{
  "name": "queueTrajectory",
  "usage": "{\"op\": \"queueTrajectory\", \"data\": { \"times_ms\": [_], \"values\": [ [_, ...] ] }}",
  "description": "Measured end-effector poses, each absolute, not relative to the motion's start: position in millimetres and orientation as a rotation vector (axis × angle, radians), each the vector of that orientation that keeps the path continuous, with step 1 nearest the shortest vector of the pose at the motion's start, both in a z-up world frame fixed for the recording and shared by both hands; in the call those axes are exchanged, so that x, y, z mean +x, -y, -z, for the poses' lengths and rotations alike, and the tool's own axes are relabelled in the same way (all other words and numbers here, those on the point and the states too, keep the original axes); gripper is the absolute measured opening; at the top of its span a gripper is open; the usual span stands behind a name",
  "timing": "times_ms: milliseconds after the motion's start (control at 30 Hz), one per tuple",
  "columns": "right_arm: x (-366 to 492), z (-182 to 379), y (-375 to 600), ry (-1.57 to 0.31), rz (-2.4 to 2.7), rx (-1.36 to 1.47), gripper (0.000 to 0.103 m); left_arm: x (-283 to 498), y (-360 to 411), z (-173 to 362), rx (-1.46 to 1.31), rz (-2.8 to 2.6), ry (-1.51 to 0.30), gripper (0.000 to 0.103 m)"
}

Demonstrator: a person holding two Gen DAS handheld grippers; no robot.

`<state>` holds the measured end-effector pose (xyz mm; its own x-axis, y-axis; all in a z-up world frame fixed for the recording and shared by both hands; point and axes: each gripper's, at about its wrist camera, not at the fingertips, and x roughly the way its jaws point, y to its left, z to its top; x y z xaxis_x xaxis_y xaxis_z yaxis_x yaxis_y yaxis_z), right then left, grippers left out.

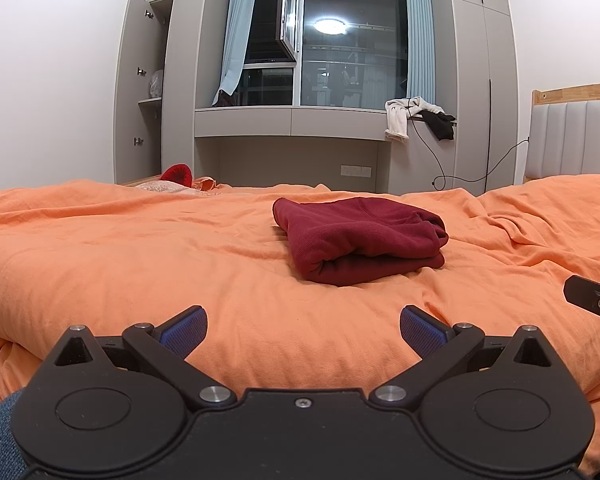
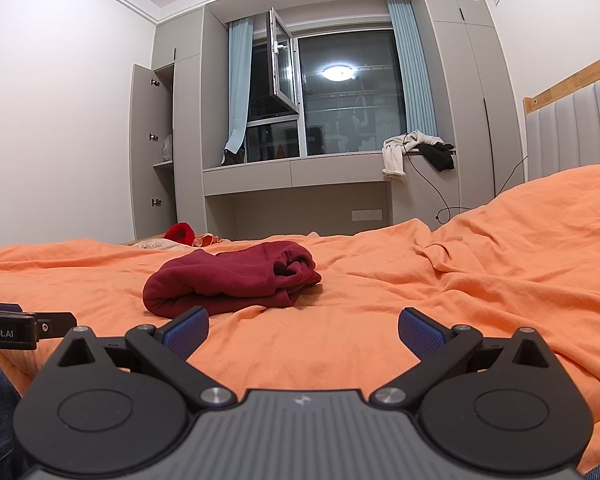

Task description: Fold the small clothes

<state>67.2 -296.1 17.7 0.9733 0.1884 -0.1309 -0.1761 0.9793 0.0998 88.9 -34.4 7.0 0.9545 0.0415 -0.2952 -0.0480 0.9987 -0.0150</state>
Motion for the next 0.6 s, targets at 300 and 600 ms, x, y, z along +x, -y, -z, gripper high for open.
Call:
{"op": "queueTrajectory", "data": {
  "times_ms": [300, 600],
  "values": [
    [66.7, -17.8, 296.4, -0.141, -0.184, 0.088, 0.103, 89.0, 34.5, -7.1, -0.022, -0.046, -0.3, 0.102],
    [66.4, -18.3, 296.4, -0.141, -0.184, 0.088, 0.103, 88.9, 36.3, -4.1, -0.012, -0.067, -0.299, 0.102]
  ]
}}
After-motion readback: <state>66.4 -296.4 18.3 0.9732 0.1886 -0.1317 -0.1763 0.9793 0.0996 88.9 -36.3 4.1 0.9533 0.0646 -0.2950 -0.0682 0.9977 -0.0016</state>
